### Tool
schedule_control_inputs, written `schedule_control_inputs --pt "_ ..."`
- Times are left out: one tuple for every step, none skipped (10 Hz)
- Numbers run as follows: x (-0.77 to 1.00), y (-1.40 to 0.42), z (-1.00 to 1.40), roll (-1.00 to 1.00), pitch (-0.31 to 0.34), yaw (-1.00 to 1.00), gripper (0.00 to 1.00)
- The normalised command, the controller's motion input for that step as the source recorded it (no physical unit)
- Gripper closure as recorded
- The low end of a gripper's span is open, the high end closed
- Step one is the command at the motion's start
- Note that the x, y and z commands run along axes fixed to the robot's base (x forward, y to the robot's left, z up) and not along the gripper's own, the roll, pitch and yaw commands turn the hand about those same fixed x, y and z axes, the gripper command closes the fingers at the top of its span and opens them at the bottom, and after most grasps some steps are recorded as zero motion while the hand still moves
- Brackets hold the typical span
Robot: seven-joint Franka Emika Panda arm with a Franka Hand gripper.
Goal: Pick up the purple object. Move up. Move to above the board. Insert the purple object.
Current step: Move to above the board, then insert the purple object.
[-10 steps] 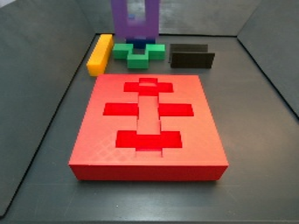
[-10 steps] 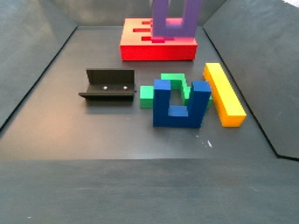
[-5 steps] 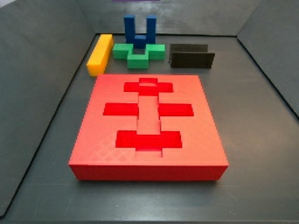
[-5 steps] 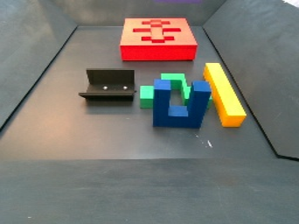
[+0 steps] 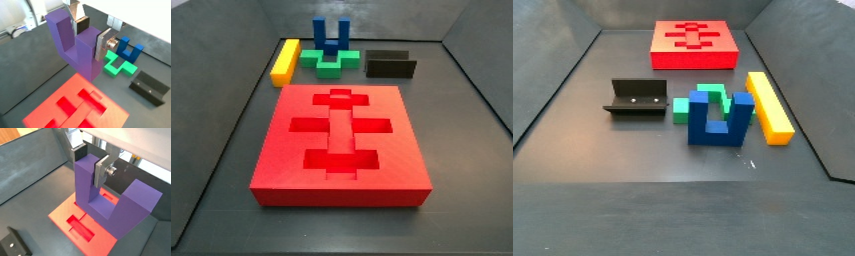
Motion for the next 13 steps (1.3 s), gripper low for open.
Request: schedule_control_inputs --pt "0.08 -0.34 0.08 0.07 0.159 0.01 1.00" --pt "0.03 0.00 0.00 0.00 0.000 0.00 1.00" --pt "0.03 0.00 0.00 0.00 0.000 0.00 1.00" --pt "0.01 0.00 -0.27 -0.14 -0.139 -0.02 1.00" --pt "0.09 -0.29 -0.36 -0.27 -0.250 0.00 1.00" --pt "0.16 -0.48 -0.34 -0.22 -0.267 0.21 1.00" --pt "0.20 -0.62 -0.47 -0.13 -0.231 0.18 1.00" --pt "0.14 -0.74 -0.49 0.00 -0.150 0.12 1.00" --pt "0.26 -0.75 -0.46 0.19 -0.037 0.09 1.00" --pt "0.46 -0.65 -0.38 0.41 0.059 0.00 1.00" --pt "0.40 -0.63 -0.43 0.41 0.063 0.00 1.00" --pt "0.35 -0.58 -0.50 0.24 0.004 0.14 1.00" --pt "0.34 -0.56 -0.48 0.15 0.000 0.26 1.00"
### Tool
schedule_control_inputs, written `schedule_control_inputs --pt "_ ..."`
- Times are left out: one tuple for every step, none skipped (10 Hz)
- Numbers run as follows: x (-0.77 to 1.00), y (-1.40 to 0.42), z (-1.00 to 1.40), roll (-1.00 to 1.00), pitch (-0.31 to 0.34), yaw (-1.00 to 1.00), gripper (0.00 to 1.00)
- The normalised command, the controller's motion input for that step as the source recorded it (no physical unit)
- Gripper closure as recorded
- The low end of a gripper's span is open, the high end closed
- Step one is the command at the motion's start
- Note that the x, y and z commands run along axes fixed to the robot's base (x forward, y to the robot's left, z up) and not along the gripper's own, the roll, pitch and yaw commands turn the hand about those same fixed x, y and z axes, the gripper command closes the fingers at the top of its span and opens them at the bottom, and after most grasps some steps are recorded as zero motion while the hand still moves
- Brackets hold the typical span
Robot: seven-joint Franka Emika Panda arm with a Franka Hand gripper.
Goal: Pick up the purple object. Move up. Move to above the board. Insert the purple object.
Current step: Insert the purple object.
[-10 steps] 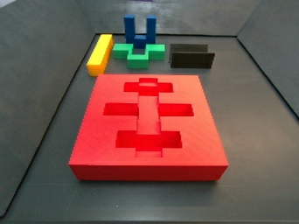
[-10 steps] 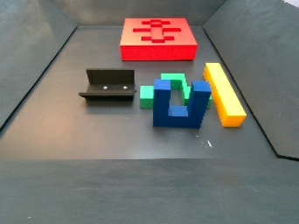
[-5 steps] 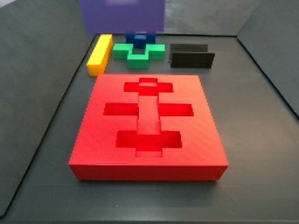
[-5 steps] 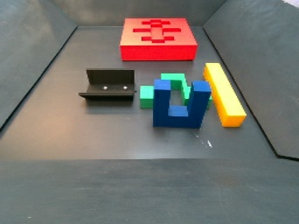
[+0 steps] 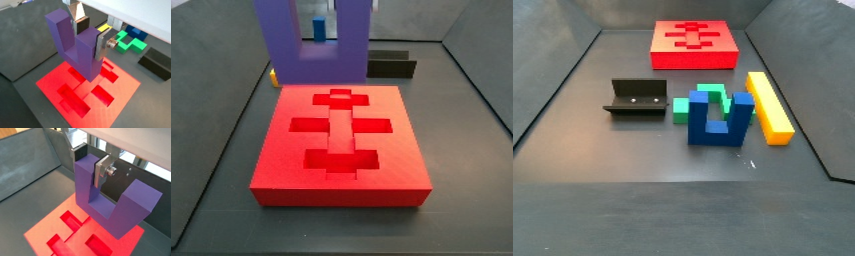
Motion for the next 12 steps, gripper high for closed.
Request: schedule_control_inputs --pt "0.36 -0.53 -0.45 0.07 0.000 0.35 1.00" --pt "0.05 -0.39 -0.35 -0.10 -0.069 0.23 1.00" --pt "0.00 -0.17 -0.39 -0.28 -0.146 0.17 1.00" --pt "0.08 -0.19 -0.47 -0.23 -0.136 0.24 1.00" --pt "0.23 -0.28 -0.42 -0.06 -0.084 0.20 1.00" --pt "0.32 -0.27 -0.44 0.00 -0.059 0.12 1.00" --pt "0.30 -0.28 -0.47 0.03 -0.024 0.10 1.00" --pt "0.38 -0.24 -0.39 0.24 0.026 0.09 1.00" --pt "0.48 -0.18 -0.17 0.42 0.169 0.00 1.00" --pt "0.50 -0.19 -0.12 0.49 0.260 -0.03 1.00" --pt "0.26 -0.13 -0.17 0.30 0.171 0.00 1.00" --pt "0.24 -0.08 -0.17 0.26 0.146 0.00 1.00"
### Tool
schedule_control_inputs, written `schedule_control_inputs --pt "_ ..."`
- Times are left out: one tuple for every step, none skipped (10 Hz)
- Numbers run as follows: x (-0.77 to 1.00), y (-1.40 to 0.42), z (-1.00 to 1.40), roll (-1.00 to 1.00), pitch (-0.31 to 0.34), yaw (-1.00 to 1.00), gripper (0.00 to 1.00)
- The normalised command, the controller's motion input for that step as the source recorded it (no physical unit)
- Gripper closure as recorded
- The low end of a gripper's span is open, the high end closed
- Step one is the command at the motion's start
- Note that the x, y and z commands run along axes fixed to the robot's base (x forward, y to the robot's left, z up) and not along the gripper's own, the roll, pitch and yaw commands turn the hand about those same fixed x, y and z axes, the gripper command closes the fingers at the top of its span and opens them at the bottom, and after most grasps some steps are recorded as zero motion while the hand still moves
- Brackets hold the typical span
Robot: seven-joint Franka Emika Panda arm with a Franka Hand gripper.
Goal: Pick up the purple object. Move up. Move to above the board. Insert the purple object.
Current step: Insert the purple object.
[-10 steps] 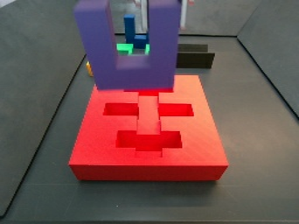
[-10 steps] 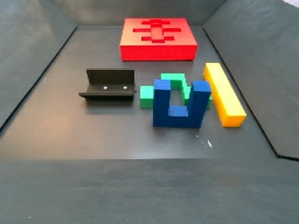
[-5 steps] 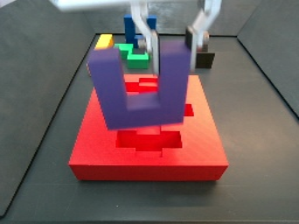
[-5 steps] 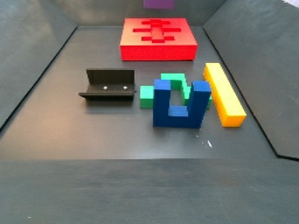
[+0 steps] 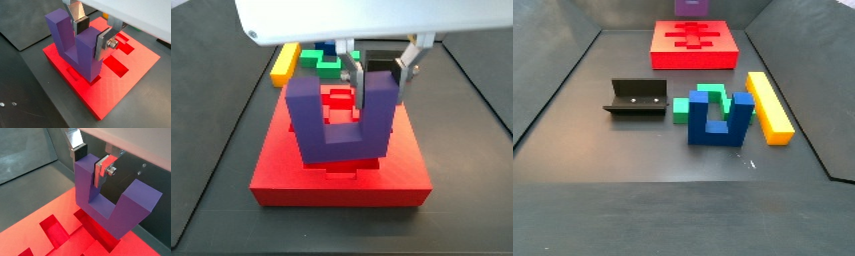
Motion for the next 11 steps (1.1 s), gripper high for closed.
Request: schedule_control_inputs --pt "0.24 -0.06 -0.21 0.21 0.120 -0.01 1.00" --pt "0.40 -0.05 -0.22 0.20 0.143 -0.14 1.00" --pt "0.35 -0.06 -0.18 0.19 0.154 -0.19 1.00" --pt "0.29 -0.05 -0.15 0.20 0.151 -0.17 1.00" --pt "0.15 0.00 -0.15 0.15 0.114 -0.09 1.00" --pt "0.08 0.00 -0.15 0.01 0.044 -0.12 1.00" --pt "0.10 0.00 -0.18 0.03 0.044 -0.11 1.00" --pt "0.01 0.08 -0.17 0.05 0.066 -0.13 1.00" --pt "0.00 0.06 -0.15 0.03 0.034 -0.07 1.00" --pt "-0.07 0.02 -0.13 0.04 0.021 -0.01 1.00" --pt "-0.07 0.02 -0.14 0.04 0.009 -0.01 1.00"
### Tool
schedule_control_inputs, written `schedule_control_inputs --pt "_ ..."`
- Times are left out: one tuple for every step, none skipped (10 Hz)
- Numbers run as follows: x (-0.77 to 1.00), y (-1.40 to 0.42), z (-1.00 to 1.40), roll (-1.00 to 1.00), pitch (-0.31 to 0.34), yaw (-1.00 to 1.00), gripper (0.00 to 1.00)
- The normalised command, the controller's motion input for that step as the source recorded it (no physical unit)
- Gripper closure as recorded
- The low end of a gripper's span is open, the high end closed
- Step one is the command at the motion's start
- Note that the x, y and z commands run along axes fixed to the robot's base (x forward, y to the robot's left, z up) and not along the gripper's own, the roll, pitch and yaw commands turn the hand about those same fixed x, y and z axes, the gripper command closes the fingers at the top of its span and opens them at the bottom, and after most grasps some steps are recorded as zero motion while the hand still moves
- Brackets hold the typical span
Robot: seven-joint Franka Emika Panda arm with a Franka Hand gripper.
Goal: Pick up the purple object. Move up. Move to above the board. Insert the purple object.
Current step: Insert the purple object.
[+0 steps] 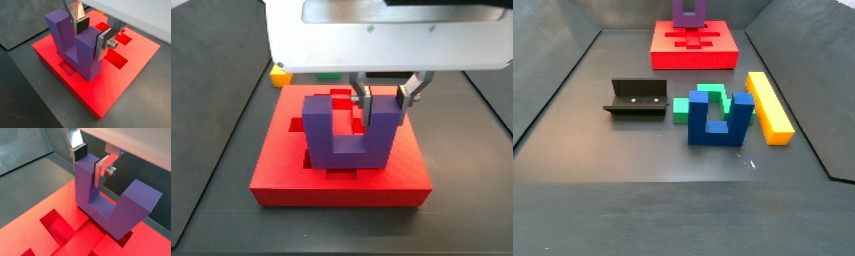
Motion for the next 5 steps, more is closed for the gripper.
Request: schedule_control_inputs --pt "-0.12 0.01 -0.12 0.00 0.000 0.00 1.00" --pt "-0.25 0.09 -0.01 -0.04 0.000 -0.04 1.00" --pt "-0.11 0.06 0.00 -0.07 -0.004 0.00 1.00" --pt "0.00 0.04 -0.11 -0.01 -0.016 0.00 1.00" --pt "0.12 0.00 -0.15 0.00 -0.004 0.00 1.00"
